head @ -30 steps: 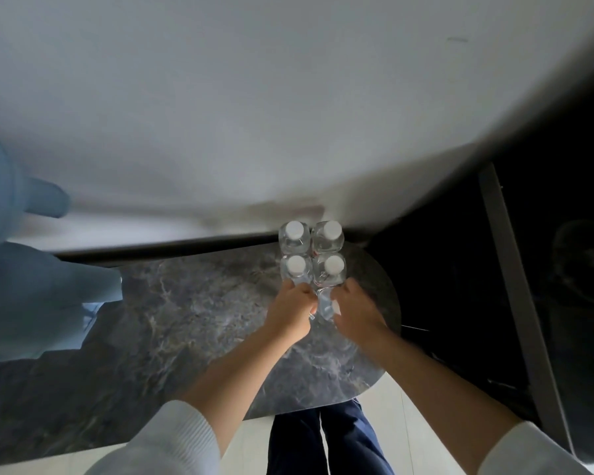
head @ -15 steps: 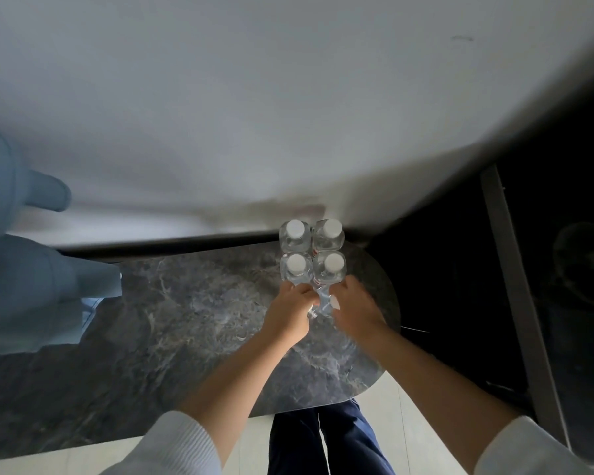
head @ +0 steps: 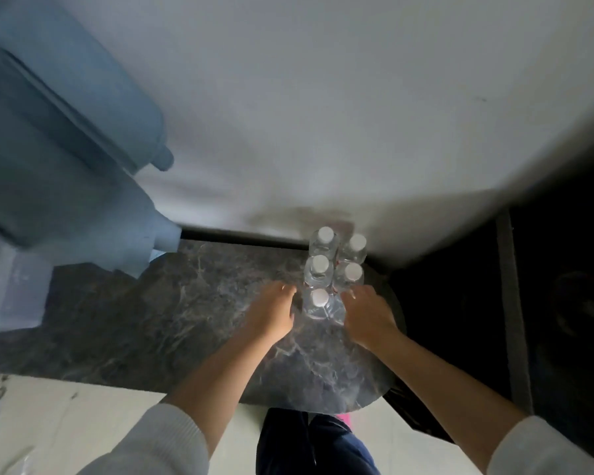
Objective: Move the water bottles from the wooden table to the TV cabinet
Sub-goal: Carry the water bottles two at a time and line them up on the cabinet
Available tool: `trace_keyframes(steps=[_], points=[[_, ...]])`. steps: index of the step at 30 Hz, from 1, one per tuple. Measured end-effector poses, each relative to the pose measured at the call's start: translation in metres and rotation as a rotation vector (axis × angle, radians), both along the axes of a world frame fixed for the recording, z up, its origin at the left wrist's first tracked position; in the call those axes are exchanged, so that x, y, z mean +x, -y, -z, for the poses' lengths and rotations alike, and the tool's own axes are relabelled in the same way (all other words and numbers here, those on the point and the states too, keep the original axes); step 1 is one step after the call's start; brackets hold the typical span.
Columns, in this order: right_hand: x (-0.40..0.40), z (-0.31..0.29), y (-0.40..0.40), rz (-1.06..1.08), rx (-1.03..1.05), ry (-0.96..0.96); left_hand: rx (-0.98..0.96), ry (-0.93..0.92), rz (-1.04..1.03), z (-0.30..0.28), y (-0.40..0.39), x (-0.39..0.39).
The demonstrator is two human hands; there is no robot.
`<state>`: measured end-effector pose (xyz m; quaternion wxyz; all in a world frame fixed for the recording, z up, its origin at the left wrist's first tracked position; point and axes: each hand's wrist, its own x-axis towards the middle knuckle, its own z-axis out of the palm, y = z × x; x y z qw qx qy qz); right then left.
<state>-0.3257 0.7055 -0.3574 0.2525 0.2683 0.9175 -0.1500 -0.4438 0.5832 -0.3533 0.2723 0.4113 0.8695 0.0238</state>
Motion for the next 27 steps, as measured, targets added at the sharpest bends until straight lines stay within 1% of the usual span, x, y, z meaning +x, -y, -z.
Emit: trace_keyframes(steps=[3, 5, 8, 11, 14, 17, 21, 25, 27], points=[[-0.014, -0.025, 0.005, -0.2, 0.132, -0.002, -0.045, -0.128, -0.094, -0.026, 0.034, -0.001], [-0.027, -0.039, 0.002, -0.276, 0.184, -0.006, -0.054, -0.17, -0.147, -0.04, 0.05, -0.006], [-0.058, -0.075, 0.029, -0.434, 0.234, -0.13, -0.079, -0.273, -0.329, -0.072, 0.105, -0.005], [-0.091, -0.108, 0.072, -0.56, 0.234, -0.251, -0.08, -0.322, -0.514, -0.098, 0.162, -0.004], [-0.119, -0.134, 0.127, -0.695, 0.232, -0.368, -0.085, -0.356, -0.694, -0.124, 0.221, 0.003], [-0.14, -0.158, 0.202, -0.865, 0.193, -0.451, -0.09, -0.414, -0.894, -0.151, 0.292, 0.016], [-0.155, -0.185, 0.305, -1.017, 0.146, -0.576, -0.185, -0.488, -1.045, -0.178, 0.382, 0.034], [-0.162, -0.207, 0.411, -1.126, 0.096, -0.687, -0.22, -0.517, -1.212, -0.203, 0.475, 0.053], [-0.163, -0.22, 0.47, -1.147, 0.047, -0.692, -0.231, -0.53, -1.301, -0.217, 0.526, 0.068]])
